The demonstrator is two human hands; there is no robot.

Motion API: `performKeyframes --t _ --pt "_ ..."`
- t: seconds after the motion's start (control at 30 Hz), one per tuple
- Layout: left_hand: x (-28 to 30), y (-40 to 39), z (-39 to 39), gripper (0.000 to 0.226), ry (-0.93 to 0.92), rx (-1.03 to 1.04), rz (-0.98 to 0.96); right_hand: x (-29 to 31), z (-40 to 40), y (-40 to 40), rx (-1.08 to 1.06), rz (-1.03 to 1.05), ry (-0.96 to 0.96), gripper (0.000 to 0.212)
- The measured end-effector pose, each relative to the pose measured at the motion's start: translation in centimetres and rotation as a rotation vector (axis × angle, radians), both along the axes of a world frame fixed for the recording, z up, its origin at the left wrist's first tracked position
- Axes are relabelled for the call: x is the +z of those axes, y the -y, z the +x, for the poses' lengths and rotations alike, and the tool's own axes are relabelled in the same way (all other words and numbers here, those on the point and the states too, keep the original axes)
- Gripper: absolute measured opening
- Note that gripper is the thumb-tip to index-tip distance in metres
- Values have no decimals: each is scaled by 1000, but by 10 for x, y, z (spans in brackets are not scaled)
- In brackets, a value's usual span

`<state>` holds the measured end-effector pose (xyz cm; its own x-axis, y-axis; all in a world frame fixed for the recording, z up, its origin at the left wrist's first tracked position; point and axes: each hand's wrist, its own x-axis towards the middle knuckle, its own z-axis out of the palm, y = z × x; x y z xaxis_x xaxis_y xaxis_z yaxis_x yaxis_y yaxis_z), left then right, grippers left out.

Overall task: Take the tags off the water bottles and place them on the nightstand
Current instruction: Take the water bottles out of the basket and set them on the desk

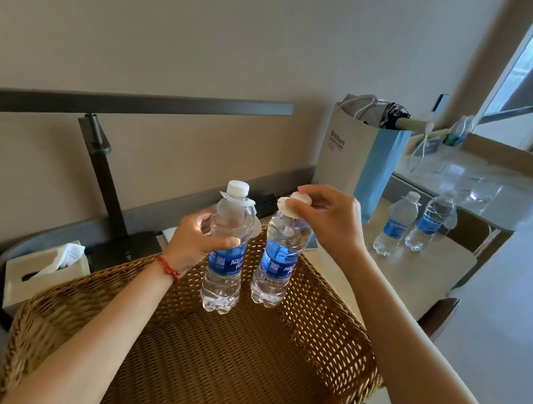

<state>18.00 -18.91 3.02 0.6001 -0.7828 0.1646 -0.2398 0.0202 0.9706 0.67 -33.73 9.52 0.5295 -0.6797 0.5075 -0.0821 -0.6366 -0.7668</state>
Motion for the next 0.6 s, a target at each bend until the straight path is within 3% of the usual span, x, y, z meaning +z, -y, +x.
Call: performKeyframes --t 0.37,0.6 --pt "62 54 -68 37 49 -23 -153 67 -67 59 20 -42 131 25" --pt "86 112 -130 49 80 -20 -232 95 -133 121 -8 -38 179 24"
